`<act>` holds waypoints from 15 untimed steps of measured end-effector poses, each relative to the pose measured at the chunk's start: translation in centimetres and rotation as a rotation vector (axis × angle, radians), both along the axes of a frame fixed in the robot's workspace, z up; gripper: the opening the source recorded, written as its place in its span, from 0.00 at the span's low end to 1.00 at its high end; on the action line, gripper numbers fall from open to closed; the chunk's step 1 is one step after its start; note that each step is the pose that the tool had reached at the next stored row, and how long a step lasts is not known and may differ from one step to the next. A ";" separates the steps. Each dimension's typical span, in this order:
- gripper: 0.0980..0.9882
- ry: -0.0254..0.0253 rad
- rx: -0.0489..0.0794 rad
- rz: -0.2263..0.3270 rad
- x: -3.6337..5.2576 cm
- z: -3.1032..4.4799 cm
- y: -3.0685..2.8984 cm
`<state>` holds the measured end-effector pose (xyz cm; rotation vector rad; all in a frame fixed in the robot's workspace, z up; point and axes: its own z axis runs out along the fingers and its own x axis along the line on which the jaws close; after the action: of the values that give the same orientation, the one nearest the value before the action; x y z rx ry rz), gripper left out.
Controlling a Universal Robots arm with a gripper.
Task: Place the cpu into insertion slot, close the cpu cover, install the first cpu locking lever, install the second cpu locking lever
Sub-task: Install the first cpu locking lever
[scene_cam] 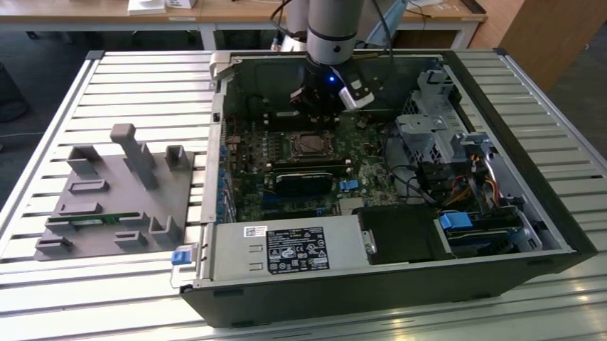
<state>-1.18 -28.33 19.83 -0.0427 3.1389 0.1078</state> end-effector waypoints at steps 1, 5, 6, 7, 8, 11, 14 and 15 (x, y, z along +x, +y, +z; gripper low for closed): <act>0.02 0.0000 0.007 0.000 0.00 0.00 0.00; 0.02 -0.0001 0.028 0.000 0.00 0.00 0.00; 0.02 0.0000 0.030 0.000 0.00 0.00 0.00; 0.02 -0.0001 0.030 0.000 0.00 0.00 0.01; 0.02 0.0000 0.030 0.000 0.00 0.00 0.01; 0.02 0.0000 0.030 0.000 0.00 0.23 0.00; 0.02 -0.0001 0.031 0.000 0.00 0.77 0.00; 0.02 0.0000 0.030 0.000 -0.01 0.96 0.00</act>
<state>-1.19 -28.33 20.79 -0.0428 3.1364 0.1555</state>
